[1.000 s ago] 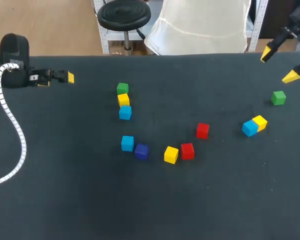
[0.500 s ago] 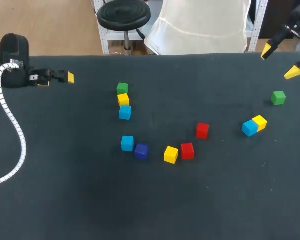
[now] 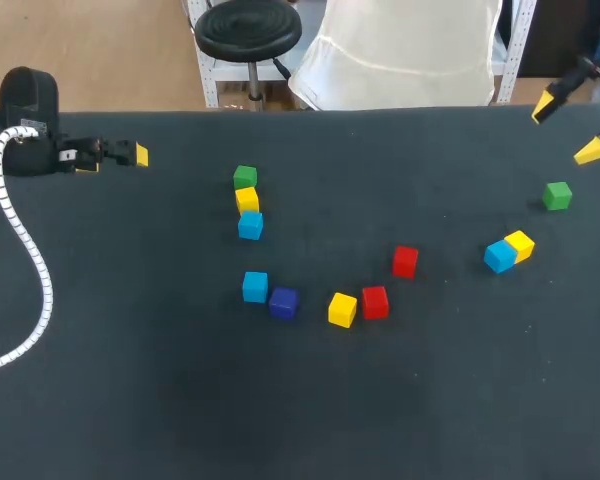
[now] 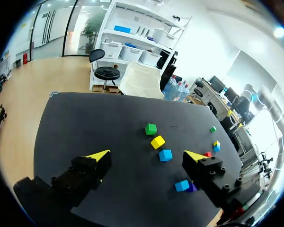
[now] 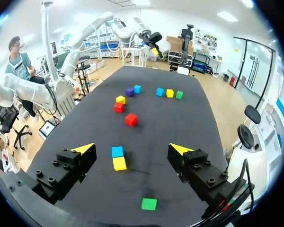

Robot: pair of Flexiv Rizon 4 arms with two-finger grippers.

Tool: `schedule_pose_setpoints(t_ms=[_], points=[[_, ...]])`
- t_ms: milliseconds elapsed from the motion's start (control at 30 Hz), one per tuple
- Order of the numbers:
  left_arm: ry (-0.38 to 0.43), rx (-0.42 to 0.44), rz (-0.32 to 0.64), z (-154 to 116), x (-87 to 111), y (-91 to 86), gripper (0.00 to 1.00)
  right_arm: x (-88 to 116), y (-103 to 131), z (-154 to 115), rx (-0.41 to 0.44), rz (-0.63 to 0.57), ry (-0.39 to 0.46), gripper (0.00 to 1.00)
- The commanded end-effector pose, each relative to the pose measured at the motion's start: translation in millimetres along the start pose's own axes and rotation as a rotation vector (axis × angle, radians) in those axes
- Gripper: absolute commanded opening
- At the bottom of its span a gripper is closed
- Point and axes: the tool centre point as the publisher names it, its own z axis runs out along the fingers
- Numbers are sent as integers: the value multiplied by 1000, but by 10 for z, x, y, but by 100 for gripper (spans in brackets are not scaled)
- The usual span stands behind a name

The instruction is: Place the blue cubes, place green cubes on the blue cubes, place the yellow cubes on the green cubes, then place the red cubes on the yellow cubes, and place purple cube on the red cubes.

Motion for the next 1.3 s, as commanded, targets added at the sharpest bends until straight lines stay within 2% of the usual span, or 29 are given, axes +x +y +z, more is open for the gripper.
schedule_pose_setpoints(t_ms=[33, 333, 433, 500, 567, 667, 733, 800, 1300], points=[[5, -8, -1, -5, -6, -16, 100, 11, 85, 46, 73, 36, 20, 100], [5, -8, -1, -5, -6, -16, 100, 11, 85, 46, 73, 36, 20, 100], [38, 93, 187, -123, 43, -10, 100, 11, 85, 46, 73, 36, 20, 100], [97, 167, 358, -202, 92, -23, 100, 11, 85, 46, 73, 36, 20, 100], [198, 225, 541, -256, 151, -41, 100, 11, 85, 46, 73, 36, 20, 100], [357, 230, 823, -275, 243, -93, 100, 11, 85, 46, 73, 36, 20, 100], [415, 233, 963, -289, 288, -132, 100, 11, 85, 46, 73, 36, 20, 100], [430, 246, 1042, -299, 306, -179, 100, 11, 85, 46, 73, 36, 20, 100], [430, 246, 1042, -299, 306, -179, 100, 11, 85, 46, 73, 36, 20, 100]])
